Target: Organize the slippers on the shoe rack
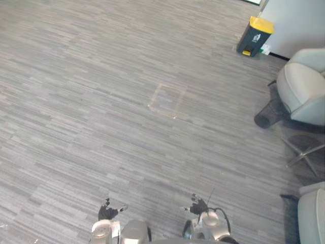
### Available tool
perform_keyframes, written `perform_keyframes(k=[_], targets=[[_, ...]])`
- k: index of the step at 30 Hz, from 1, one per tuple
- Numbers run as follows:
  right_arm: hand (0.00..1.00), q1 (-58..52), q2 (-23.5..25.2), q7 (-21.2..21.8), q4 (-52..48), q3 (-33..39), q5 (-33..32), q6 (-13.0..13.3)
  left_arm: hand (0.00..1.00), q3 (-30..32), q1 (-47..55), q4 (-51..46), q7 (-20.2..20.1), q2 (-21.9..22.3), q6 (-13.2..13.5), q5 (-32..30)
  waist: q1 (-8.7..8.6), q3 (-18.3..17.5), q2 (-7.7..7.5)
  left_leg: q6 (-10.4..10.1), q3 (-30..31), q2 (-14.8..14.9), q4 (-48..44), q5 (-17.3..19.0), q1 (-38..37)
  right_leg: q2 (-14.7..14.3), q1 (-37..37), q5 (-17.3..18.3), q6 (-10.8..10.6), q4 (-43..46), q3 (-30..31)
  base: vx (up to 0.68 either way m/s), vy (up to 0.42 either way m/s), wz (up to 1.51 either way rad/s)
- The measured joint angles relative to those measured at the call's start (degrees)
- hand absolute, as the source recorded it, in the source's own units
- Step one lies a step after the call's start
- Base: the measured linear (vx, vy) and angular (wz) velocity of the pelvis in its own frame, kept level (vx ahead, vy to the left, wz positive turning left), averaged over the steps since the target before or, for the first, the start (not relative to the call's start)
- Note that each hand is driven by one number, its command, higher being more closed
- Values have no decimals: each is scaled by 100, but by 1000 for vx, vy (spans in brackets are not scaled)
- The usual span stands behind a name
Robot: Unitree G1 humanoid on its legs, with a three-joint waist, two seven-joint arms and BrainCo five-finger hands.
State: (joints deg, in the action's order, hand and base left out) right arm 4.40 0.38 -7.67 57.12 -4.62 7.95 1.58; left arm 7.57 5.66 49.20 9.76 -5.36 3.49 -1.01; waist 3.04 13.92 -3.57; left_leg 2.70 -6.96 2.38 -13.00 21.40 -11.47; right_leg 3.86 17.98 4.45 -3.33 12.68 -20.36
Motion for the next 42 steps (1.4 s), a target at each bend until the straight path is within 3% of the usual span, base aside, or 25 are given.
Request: perform_keyframes(k=[1, 2, 3, 4, 6, 8, 9, 10, 13, 16, 17, 18, 19, 20, 22, 24, 25, 28, 30, 33, 36, 38, 39, 40, 42], targets=[[0, 2, -24, 3, 0, 4, 7, -21, 0, -72, 7, 10, -2, 16, 0, -3, -5, -8, -42, -187, 112, -69, 131, 106, -243, -50, 126, -379, 105, -433, 58, 580, -176, 44], [0, -26, -46, 2, 0, 10, 15, -32, 0, -72, 56, 73, -4, 26, 1, -2, -49, -44, -60, -322, 324, -89, 155, 187, -505, -98, 117, -919, 567, -365, 263, 616, -196, 51], [0, -22, -58, 2, 4, 18, 16, -38, 0, -61, 49, 96, -3, 34, 3, -2, -71, -67, -40, -323, 410, -55, 134, 187, -559, -99, 126, -1092, 656, -225, 297, 689, -240, 61], [0, -14, -82, 7, 7, 156, 59, -51, 0, -58, 29, 122, -6, 129, 8, 3, -90, -189, 97, -328, 663, 146, -183, 184, -476, -170, 236, -882, 798, 285, 207, 858, -280, 41], [0, -3, -51, 13, -5, 333, 92, -55, 0, 46, 61, 170, -18, 218, 18, 5, -82, -204, 282, -645, 810, 342, -1162, -42, -127, -324, 129, -512, 848, 550, 61, 716, -215, 11], [0, -42, -37, 29, -109, 308, 87, -85, 0, 386, 1, 192, -82, 442, 4, 62, -70, -125, 487, -932, 663, 570, -3505, -1398, 710, -556, -525, -77, 844, 426, 214, 699, -122, -30], [0, -68, -38, 27, -118, 286, 85, -92, 0, 396, -2, 187, -104, 459, 13, 64, -63, -123, 521, -966, 528, 712, -4039, -1340, 934, -608, -710, 2, 860, 337, 259, 692, -82, -32], [0, -113, 1, 29, -114, 281, 75, -124, 0, 383, -30, 117, -125, 464, 17, 66, -38, -94, 506, -781, 88, 1027, -4933, -1006, 1412, -661, -1132, 168, 872, 185, 346, 554, -39, -21], [0, -167, 103, 8, -75, 262, 41, -149, 0, 403, -25, -211, -124, 430, 52, 102, 118, -59, 321, -537, -386, 1110, -5060, -503, 2255, -588, -1984, 339, 753, -301, 644, 497, 29, -36], [0, 30, 117, -19, 51, 267, -16, -159, 0, 426, -37, -435, -123, 422, 122, 112, 238, 43, 185, -505, -514, 740, -2910, -301, 2886, -243, -2496, 459, 529, -604, 901, 543, 210, -60], [0, 49, 106, -30, 51, 271, -14, -155, 0, 422, -53, -474, -128, 435, 126, 116, 249, 74, 165, -526, -437, 629, -1794, -616, 3057, -80, -2680, 617, 284, -685, 940, 471, 302, -22], [0, 42, 81, -39, 79, 268, -13, -160, 0, 427, -59, -481, -125, 454, 129, 132, 278, 75, 224, -601, -346, 564, -1029, -1428, 3008, 28, -2885, 798, 65, -731, 945, 479, 326, -17], [0, 36, 45, -43, 121, 260, -11, -159, 0, 421, -56, -466, -123, 453, 129, 127, 323, 73, 211, -513, -427, 521, -922, -1835, 2900, 80, -2992, 853, -48, -742, 973, 500, 322, 1], [0, 90, 134, -49, 236, 208, -7, -156, 0, 386, -64, -461, -117, 373, 122, 115, 338, -6, -22, -346, -513, 245, -946, -1576, 2851, 339, -3029, 834, -61, -710, 889, 413, 230, 4], [0, 114, 162, -52, 239, 214, 0, -143, 0, 439, -71, -466, -115, 365, 120, 126, 365, -16, -19, -192, -513, 163, -1232, -1216, 2871, 443, -2987, 690, -117, -338, 817, 538, 289, 12], [0, 88, 180, -42, 238, 233, 89, -138, 0, 388, -73, -395, -116, 314, 108, 127, 333, -18, -24, 12, -494, -25, -1298, -853, 2517, 753, -2656, 547, -426, 1109, 888, 623, 351, 28], [0, 11, 177, -29, 236, 253, 99, -138, 0, 304, -72, -306, -122, 234, 104, 118, 330, -14, -22, 98, -462, -125, -1297, -664, 2178, 939, -2261, 160, -576, 2393, 1013, 510, 248, 31], [0, -124, 162, 1, 205, 271, 98, -120, 0, 146, -30, -82, -123, 66, 55, 102, 195, 23, 40, 162, -270, -251, -950, -466, 1286, 1023, -1480, 383, -196, 4684, 894, 465, 138, 42], [0, -71, 143, 1, 166, 280, 97, -75, 0, 124, -24, 41, -125, 29, 14, 99, 72, 18, 48, 161, -99, -207, -535, -469, 773, 865, -1095, 602, -66, 4707, 514, 561, 76, 48], [0, -46, 110, 0, 37, 356, 96, -43, 0, 27, -127, 211, -132, 30, -5, 61, 4, 59, 112, 161, 16, -8, 31, -469, 104, 434, -512, 865, 131, 3072, -7, 438, -21, 25], [0, 33, 92, -2, 4, 352, 95, -39, 0, -161, -168, 272, -186, 39, -4, -122, -55, 101, 3, 71, -36, -47, 543, -427, -392, 113, -169, -40, 103, 54, -558, 465, -90, 20], [0, 17, 106, 8, 25, 328, 103, -61, 0, -202, -133, 264, -243, 37, 0, -121, -66, 63, -154, -299, -7, -217, 626, -204, -788, 98, -101, -277, 304, -267, -726, 537, -160, 16], [0, -2, 94, 18, 22, 338, 107, -76, 0, -196, -99, 300, -248, 19, -4, -129, -99, 39, -170, -331, 44, -240, 620, -158, -956, 50, -107, -783, 837, -197, -505, 746, -219, 16], [0, -15, 69, 31, 16, 384, 108, -80, 0, -201, -92, 326, -266, 67, 0, -185, -129, -76, -72, -335, 162, -93, 445, -161, -962, -28, 2, -852, 944, 194, -388, 523, -151, 8], [0, -36, 75, 42, 4, 493, 104, -85, 0, -170, -35, 344, -272, 128, 4, -228, -130, -231, 133, -350, 282, 171, -377, -169, -659, -294, -21, -510, 1153, 388, -453, 687, -192, -25]])
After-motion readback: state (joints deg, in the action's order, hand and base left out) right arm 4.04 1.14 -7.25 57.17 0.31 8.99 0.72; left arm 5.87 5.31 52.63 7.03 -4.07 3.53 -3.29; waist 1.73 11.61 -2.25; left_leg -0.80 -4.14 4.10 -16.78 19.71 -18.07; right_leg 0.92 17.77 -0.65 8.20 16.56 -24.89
